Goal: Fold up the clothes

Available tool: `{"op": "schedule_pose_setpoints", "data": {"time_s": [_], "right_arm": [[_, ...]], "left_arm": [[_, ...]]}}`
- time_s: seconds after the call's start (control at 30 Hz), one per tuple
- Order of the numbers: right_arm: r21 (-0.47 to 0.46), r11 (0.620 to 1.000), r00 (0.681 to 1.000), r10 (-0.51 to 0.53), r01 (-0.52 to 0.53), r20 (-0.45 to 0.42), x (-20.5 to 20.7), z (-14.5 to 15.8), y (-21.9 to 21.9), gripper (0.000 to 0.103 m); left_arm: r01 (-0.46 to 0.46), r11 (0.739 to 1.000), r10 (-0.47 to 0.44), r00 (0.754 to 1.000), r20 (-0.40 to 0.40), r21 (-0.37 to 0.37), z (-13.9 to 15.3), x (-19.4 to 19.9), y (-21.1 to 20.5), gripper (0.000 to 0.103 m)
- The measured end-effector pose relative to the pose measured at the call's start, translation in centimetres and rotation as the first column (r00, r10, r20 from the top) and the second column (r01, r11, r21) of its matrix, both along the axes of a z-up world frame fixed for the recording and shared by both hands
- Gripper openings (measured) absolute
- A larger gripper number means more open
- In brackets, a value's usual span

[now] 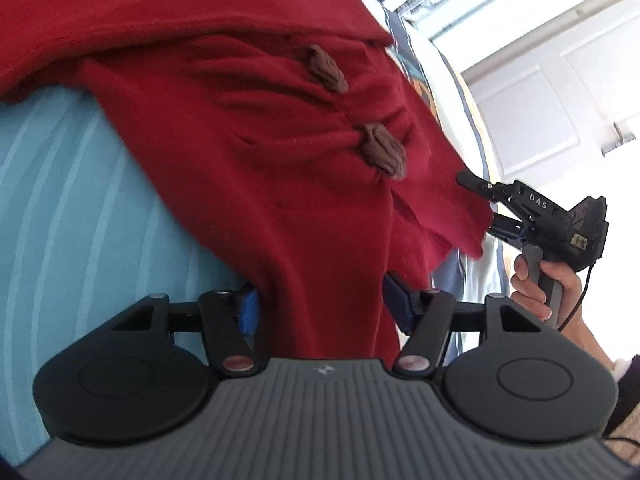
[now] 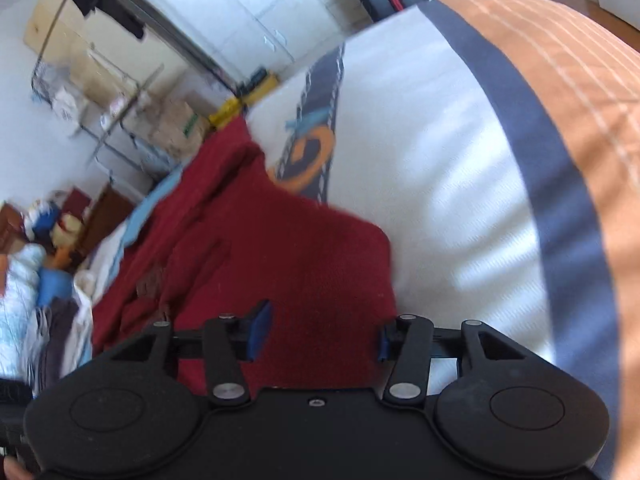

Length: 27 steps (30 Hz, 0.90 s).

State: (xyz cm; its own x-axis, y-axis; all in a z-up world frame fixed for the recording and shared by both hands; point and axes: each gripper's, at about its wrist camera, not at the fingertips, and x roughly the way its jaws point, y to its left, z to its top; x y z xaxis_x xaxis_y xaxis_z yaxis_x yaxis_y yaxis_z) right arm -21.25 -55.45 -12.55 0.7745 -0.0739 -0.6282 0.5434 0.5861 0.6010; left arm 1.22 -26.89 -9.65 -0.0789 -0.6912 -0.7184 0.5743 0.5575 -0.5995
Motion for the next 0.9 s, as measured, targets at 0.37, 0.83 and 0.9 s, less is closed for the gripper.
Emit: {"op": "schedule_pose_setpoints", "data": {"time_s": [0.37,0.83,0.9], "right_arm": [[-0.185,0.979,0.991,0.103,-0.086,0.088,3.3,3.0,4.3,0.007],[-0.258,0.963,0.971,0.011,-0.074,-0.237,22.1,15.3,1.4,0.007],[-0.326,0.931,0.955,0.069,-0.166,-0.288,27.0,15.6,2.2,0.007]], "left_arm": [[-0.113,0.992,0.113,0.994,-0.006,-0.051,0.6,0.3,1.2,0.009],[-0.189,0.981,0.195,0.959,0.207,-0.05,7.0,13.6,1.3,0.009],[-0.272,0.96,0.28,0.948,0.153,-0.073,6.4,16.7,1.8,0.009]]}}
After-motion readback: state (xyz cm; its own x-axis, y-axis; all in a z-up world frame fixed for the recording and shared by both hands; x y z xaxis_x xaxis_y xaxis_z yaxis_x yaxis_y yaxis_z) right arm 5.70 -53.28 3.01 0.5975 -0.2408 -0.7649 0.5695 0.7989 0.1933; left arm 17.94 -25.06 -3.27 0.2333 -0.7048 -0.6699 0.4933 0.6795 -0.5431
